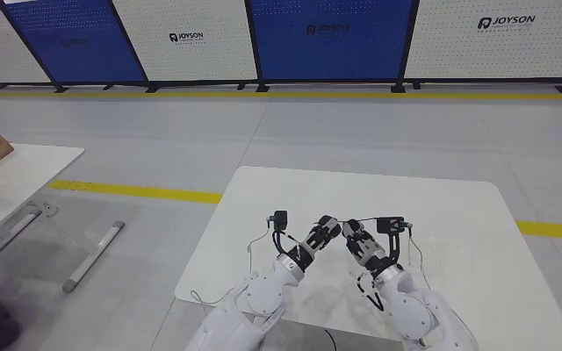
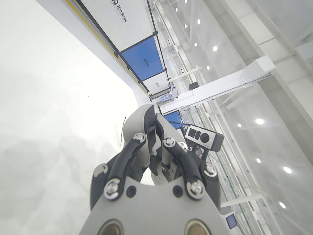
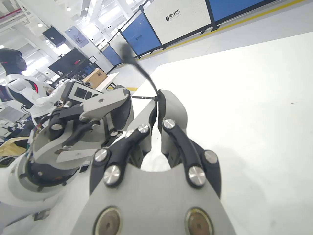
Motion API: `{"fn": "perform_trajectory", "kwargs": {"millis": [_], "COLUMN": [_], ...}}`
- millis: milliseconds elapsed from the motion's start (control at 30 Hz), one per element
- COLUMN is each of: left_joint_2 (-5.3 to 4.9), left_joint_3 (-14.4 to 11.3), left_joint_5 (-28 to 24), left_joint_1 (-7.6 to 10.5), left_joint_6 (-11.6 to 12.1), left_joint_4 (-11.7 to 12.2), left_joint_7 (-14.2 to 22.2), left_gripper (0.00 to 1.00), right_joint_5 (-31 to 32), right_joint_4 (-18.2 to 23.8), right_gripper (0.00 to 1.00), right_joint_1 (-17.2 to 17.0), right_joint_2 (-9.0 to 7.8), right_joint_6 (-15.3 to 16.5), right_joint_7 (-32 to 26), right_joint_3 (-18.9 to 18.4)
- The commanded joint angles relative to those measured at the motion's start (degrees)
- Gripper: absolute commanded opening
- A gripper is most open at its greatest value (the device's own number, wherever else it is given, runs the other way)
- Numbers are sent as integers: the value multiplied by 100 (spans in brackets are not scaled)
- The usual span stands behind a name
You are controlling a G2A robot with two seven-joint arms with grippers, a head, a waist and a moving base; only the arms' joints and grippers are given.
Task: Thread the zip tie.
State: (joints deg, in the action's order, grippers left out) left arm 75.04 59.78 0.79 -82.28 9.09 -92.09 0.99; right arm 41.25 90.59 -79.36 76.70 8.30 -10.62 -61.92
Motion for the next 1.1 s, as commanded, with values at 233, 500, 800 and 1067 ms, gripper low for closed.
{"fn": "perform_trajectory", "kwargs": {"millis": [233,500,800,1067], "left_joint_2": [9,15,22,25], "left_joint_3": [-27,-66,-64,-82], "left_joint_5": [50,131,206,243], "left_joint_1": [-13,-78,-93,-96], "left_joint_6": [37,234,160,129], "left_joint_4": [-9,-104,-67,-72], "left_joint_7": [-81,-179,-292,-256], "left_gripper": [0,0,0,0], "right_joint_5": [-15,-3,10,-4], "right_joint_4": [-3,-80,-58,8], "right_gripper": [0,0,28,17], "right_joint_1": [-37,-11,-18,-56], "right_joint_2": [-12,-19,-33,-41], "right_joint_6": [53,-8,144,132], "right_joint_7": [-27,-176,-246,-183], "right_joint_3": [-43,-61,-59,-97]}}
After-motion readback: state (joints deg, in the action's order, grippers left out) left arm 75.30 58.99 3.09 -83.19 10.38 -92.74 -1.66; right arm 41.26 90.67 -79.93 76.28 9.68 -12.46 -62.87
